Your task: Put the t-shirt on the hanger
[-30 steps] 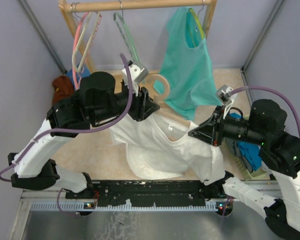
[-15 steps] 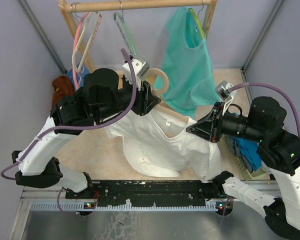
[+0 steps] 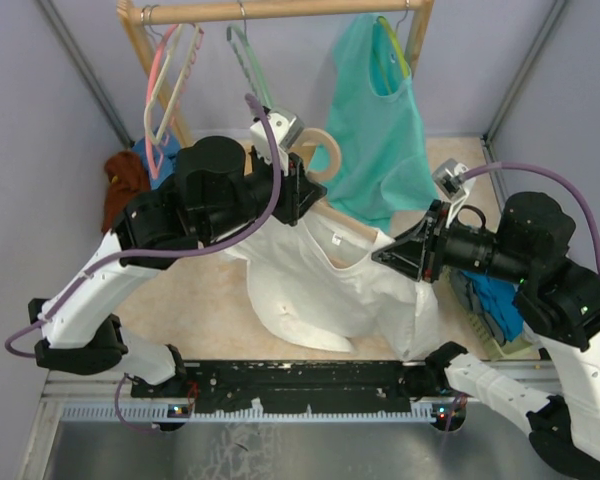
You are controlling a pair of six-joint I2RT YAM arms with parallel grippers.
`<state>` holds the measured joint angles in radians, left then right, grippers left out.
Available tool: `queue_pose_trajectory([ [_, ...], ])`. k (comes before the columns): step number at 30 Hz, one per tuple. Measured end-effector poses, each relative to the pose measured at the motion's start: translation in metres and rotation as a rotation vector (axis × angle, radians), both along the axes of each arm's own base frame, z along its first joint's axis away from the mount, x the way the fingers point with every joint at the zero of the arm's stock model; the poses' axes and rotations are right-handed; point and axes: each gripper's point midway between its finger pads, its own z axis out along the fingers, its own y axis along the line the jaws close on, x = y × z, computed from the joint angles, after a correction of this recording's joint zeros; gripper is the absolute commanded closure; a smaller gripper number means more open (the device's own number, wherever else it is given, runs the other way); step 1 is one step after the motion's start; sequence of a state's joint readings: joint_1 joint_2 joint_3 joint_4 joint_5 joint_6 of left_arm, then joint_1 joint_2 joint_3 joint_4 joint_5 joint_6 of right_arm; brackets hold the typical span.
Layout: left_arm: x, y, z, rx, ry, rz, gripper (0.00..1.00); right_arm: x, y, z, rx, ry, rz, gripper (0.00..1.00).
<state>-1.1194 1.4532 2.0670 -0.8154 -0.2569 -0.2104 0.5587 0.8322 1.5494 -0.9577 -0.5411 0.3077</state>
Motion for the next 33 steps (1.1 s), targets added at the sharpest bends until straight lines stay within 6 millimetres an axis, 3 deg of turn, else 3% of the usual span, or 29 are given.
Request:
queue_pose_trajectory([
  [4, 0.001, 0.0, 0.0, 0.01, -0.012, -0.003, 0.94, -0.002, 0.0, 0.002, 0.0, -0.01, 0.009, 0.55],
  [9, -0.001, 0.0, 0.0, 0.033, -0.038, -0.028, 0.95, -0.004, -0.005, 0.016, -0.008, -0.047, 0.004, 0.55],
  [14, -0.005, -0.002, -0.001, 0.051, -0.053, -0.069, 0.95, -0.007, -0.01, 0.025, -0.013, -0.077, -0.011, 0.66],
  [29, -0.012, -0.003, 0.002, 0.054, -0.071, -0.114, 0.95, -0.004, -0.009, 0.021, -0.028, -0.064, -0.01, 0.96],
  [33, -0.013, -0.004, 0.002, 0.053, -0.073, -0.122, 0.95, 0.0, -0.005, 0.02, -0.03, -0.056, -0.004, 0.99],
])
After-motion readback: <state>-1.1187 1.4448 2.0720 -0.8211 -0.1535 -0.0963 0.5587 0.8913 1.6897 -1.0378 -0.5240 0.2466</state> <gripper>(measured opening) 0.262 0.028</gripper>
